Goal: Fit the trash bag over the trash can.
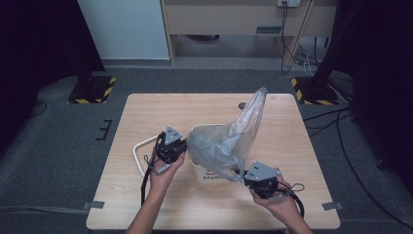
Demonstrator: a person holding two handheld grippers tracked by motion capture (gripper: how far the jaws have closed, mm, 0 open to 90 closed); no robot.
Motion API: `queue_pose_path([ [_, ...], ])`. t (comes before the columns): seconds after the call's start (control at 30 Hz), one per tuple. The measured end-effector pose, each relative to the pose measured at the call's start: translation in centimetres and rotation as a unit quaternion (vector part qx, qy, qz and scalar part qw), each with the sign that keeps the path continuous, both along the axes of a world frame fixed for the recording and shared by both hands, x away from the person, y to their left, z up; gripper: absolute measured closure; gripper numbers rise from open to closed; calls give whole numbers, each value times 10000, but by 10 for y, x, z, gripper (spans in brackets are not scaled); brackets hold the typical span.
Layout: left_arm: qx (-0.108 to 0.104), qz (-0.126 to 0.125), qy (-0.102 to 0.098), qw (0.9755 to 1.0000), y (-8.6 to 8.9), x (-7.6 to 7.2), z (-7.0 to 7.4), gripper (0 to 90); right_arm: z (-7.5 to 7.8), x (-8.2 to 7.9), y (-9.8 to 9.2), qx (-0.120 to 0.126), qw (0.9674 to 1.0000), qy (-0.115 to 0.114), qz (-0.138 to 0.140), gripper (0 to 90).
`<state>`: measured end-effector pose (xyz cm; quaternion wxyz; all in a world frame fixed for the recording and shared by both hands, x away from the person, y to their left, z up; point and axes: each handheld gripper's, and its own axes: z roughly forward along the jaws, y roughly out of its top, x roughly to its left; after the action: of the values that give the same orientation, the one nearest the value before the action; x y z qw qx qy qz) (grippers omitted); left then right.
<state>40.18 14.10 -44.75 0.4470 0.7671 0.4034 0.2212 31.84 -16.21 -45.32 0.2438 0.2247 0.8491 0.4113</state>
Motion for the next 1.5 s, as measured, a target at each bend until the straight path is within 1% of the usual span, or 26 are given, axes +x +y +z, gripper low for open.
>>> queue_pose_path([
  [0.13, 25, -57, 49, 10000, -9, 2, 0, 898, 1, 2, -17, 46, 9999, 6, -166, 900],
  [0.17, 55, -82, 59, 9999, -10, 3, 0, 898, 1, 2, -20, 58, 9998, 5, -189, 900],
  [0.2, 35, -75, 71, 9999, -11, 4, 0, 898, 2, 2, -23, 60, 9997, 1, -222, 900],
  [0.27, 98, -88, 75, 9999, -11, 5, 1, 895, 2, 1, -29, 117, 9996, -1, -244, 900],
  [0.3, 109, -115, 37, 9999, -10, 6, 1, 891, 3, 1, -31, 146, 9996, -5, -250, 900],
  [0.43, 143, -100, 35, 9998, -8, 8, 3, 880, 5, 0, -36, 238, 9995, -25, -226, 900],
  [0.53, 128, -98, 48, 9999, -7, 9, 3, 875, 6, -1, -37, 321, 9993, -27, -188, 900],
  [0.63, 151, -103, 37, 9998, -7, 10, 3, 872, 7, -1, -37, 375, 9991, -21, -174, 858],
  [0.67, 169, -101, 34, 9998, -7, 10, 3, 872, 8, -1, -38, 428, 9989, -12, -181, 828],
  [0.73, 197, -99, 32, 9998, -7, 11, 4, 872, 9, -1, -39, 437, 9989, -9, -184, 816],
  [0.77, 198, -95, 24, 9998, -8, 11, 4, 872, 10, 0, -40, 492, 9986, -7, -185, 800],
  [0.87, 227, -85, 18, 9997, -8, 12, 5, 873, 13, 1, -43, 644, 9977, 27, -208, 719],
  [0.93, 255, -83, 11, 9996, -8, 13, 5, 873, 15, 2, -44, 729, 9971, 53, -225, 649],
  [1.07, 255, -73, 2, 9996, -8, 14, 6, 872, 21, 4, -45, 780, 9967, 46, -241, 543],
  [1.13, 270, -73, -8, 9996, -8, 14, 7, 873, 22, 4, -45, 805, 9965, 5, -237, 489],
  [1.2, 251, -70, -23, 9997, -8, 14, 8, 873, 23, 5, -45, 795, 9966, -44, -225, 458],
  [1.23, 250, -70, -24, 9997, -8, 14, 8, 873, 23, 5, -45, 833, 9963, -52, -228, 429],
  [1.27, 252, -70, -28, 9997, -8, 14, 9, 873, 23, 5, -45, 833, 9963, -52, -228, 429],
  [1.4, 278, -71, -25, 9996, -8, 15, 9, 872, 24, 6, -45, 884, 9959, -21, -211, 352],
  [1.5, 290, -68, -22, 9996, -8, 16, 8, 872, 25, 7, -45, 929, 9955, 0, -171, 320],
])
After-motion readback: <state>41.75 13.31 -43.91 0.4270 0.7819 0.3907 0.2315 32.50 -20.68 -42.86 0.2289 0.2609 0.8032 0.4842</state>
